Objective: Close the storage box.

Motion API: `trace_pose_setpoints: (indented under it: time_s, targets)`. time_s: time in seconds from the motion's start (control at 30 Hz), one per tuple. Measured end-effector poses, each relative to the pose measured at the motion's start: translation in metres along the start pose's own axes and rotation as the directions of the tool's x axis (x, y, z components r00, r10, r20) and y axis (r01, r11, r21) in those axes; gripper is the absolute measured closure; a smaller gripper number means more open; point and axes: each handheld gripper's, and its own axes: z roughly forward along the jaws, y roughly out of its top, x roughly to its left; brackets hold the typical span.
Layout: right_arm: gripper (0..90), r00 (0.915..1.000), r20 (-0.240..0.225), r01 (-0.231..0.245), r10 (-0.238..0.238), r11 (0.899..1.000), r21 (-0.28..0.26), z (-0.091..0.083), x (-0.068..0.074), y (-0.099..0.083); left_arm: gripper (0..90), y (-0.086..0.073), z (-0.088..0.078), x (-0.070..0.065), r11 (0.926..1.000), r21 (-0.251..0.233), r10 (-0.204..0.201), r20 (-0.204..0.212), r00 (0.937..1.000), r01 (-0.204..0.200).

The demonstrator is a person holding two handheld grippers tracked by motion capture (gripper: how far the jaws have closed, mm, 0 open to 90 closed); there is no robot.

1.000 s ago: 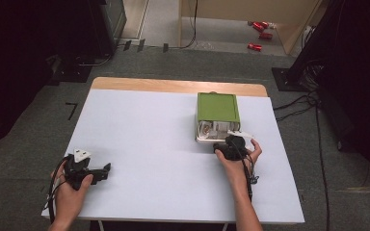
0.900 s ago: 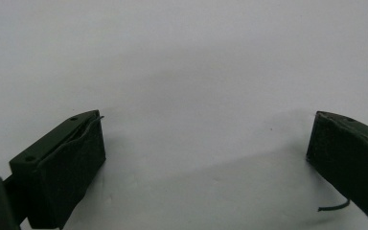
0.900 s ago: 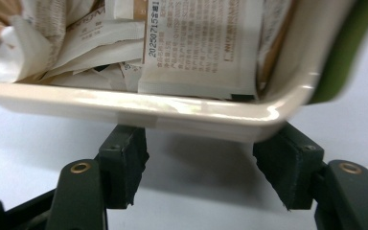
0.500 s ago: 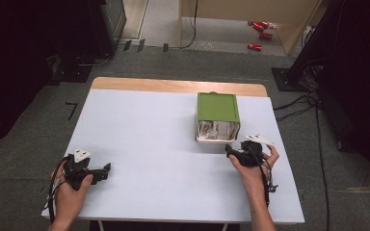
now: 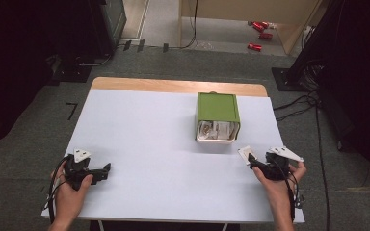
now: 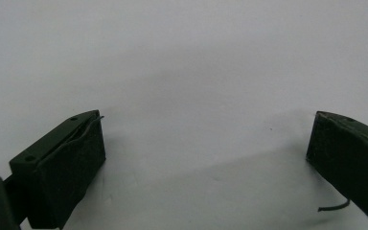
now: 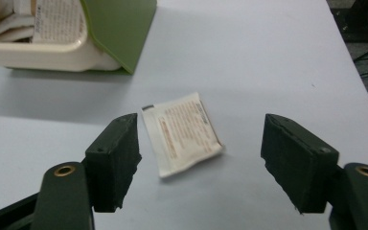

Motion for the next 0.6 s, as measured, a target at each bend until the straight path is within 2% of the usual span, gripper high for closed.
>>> trace_pose_setpoints:
  time_s: [0.03, 0.13, 0.23, 0.3, 0.5, 0.6]
  targets:
    - [26.9, 0.9999, -0.008, 0.009, -0.009, 1.0, 0.002, -0.003, -0.007, -0.006, 0.0, 0.0, 0.0, 0.0, 1.0, 0.0, 0.0, 0.0, 1.0, 0.0]
    - [24.0, 0.9997, -0.019, 0.018, -0.018, 1.0, 0.011, -0.005, -0.013, -0.012, 0.0, 0.0, 0.0, 0.0, 1.0, 0.0, 0.0, 0.0, 1.0, 0.0]
    - [19.4, 0.9996, -0.028, 0.008, -0.007, 1.0, 0.027, -0.009, -0.026, -0.024, 0.0, 0.0, 0.0, 0.0, 1.0, 0.0, 0.0, 0.0, 1.0, 0.0]
    - [18.7, 0.9996, -0.029, 0.003, -0.002, 1.0, 0.029, -0.009, -0.029, -0.026, 0.0, 0.0, 0.0, 0.0, 1.0, 0.0, 0.0, 0.0, 1.0, 0.0]
    - [16.3, 0.9999, 0.007, 0.009, -0.009, 0.998, 0.068, -0.013, -0.045, -0.044, 0.0, 0.0, 0.0, 0.0, 1.0, 0.0, 0.0, 0.0, 1.0, 0.0]
    - [16.2, 0.9995, 0.023, 0.021, -0.023, 0.997, 0.078, -0.014, -0.046, -0.049, 0.0, 0.0, 0.0, 0.0, 1.0, 0.001, 0.0, 0.0, 1.0, 0.0]
